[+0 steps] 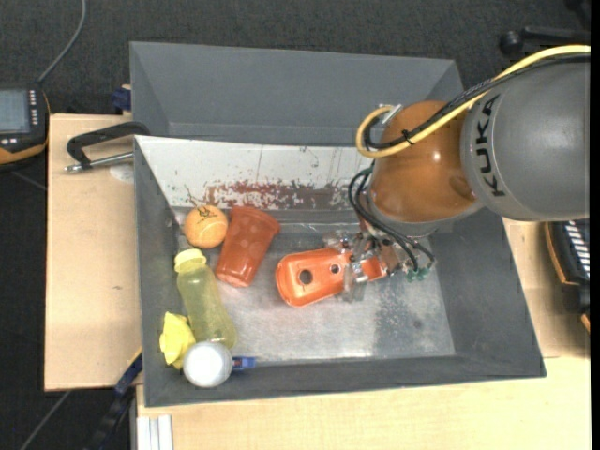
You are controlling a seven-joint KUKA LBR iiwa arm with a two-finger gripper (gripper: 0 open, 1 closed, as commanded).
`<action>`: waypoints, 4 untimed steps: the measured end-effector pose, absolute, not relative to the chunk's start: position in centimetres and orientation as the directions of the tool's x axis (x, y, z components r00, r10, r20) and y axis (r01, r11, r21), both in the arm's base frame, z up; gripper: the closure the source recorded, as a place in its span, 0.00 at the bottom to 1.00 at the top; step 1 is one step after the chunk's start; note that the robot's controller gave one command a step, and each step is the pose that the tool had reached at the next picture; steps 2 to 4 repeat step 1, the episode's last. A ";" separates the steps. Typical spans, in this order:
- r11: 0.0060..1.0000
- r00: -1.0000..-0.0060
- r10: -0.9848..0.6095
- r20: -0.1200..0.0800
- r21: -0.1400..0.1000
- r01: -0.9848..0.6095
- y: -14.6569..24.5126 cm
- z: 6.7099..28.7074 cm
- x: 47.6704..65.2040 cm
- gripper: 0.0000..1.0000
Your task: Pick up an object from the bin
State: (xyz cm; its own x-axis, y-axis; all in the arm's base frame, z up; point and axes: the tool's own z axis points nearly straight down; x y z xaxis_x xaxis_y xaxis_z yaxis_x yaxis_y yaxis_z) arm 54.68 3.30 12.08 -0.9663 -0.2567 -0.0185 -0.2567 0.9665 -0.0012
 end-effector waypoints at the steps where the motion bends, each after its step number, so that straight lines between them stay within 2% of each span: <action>1: 0.969 -0.969 -0.247 -0.012 0.002 -0.247 3.9 20.8 55.1 1.00; 4: 0.969 -0.969 -0.247 -0.012 0.002 -0.247 3.9 20.8 55.1 1.00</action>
Offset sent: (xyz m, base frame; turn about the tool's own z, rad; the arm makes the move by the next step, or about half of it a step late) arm 0.0000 0.0000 0.0000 0.0000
